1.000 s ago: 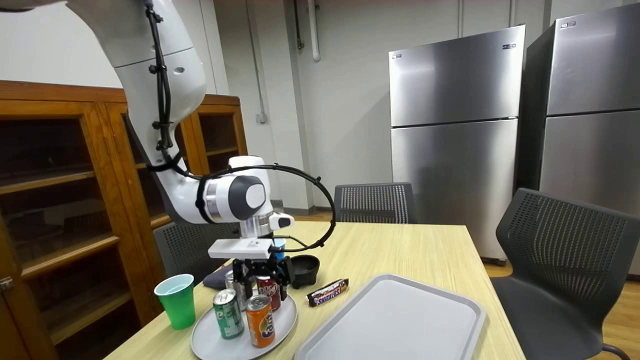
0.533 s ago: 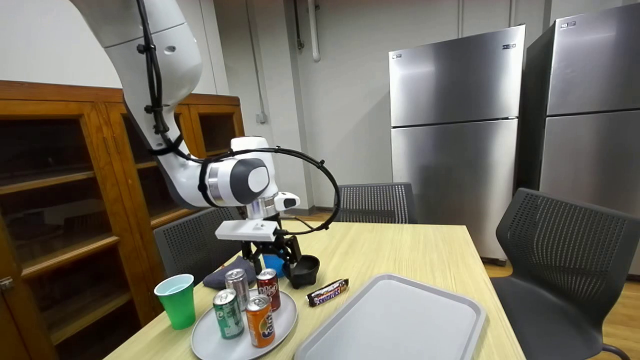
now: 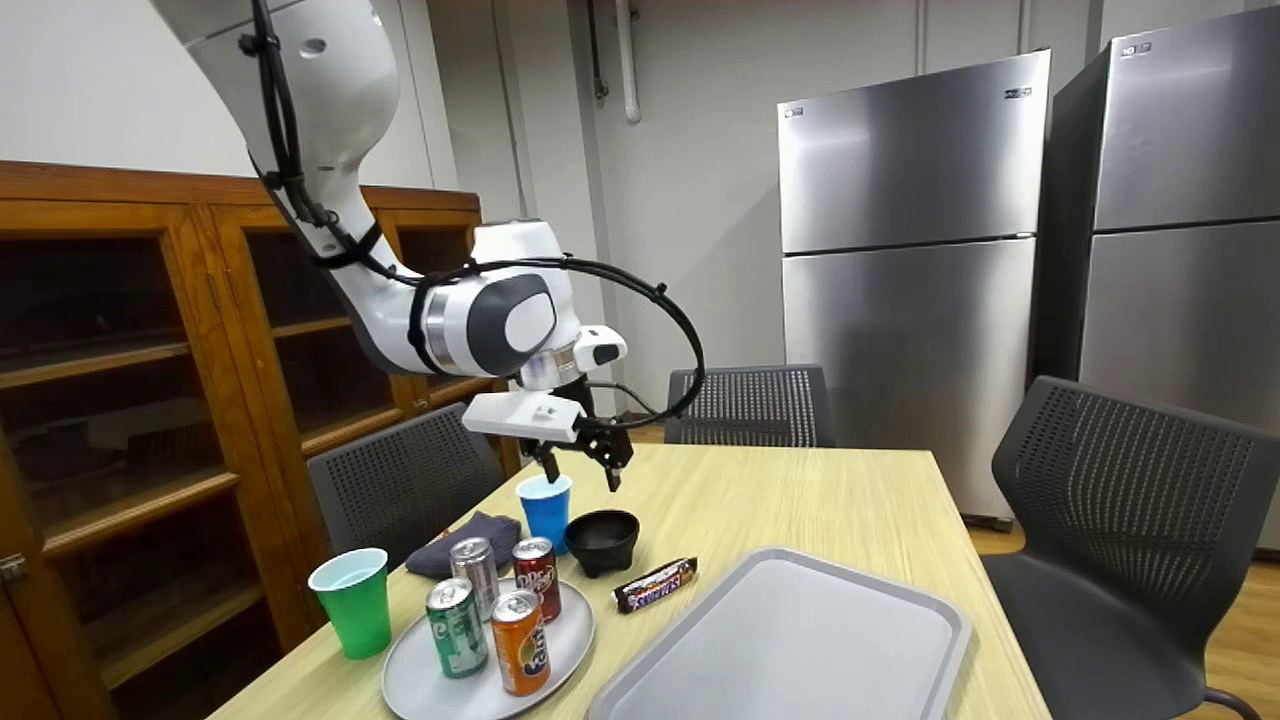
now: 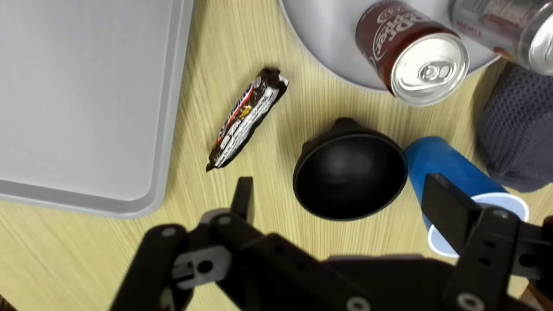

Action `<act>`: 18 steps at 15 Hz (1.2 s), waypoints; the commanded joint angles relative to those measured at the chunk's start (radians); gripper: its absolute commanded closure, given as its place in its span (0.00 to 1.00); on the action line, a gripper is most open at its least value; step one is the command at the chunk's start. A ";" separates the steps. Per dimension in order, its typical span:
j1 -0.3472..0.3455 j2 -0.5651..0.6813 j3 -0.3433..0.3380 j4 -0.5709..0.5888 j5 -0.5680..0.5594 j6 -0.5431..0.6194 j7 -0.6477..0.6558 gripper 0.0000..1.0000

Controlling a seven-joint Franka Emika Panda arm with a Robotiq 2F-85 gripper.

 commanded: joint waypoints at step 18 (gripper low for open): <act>-0.061 -0.029 0.043 0.019 0.201 0.072 -0.189 0.00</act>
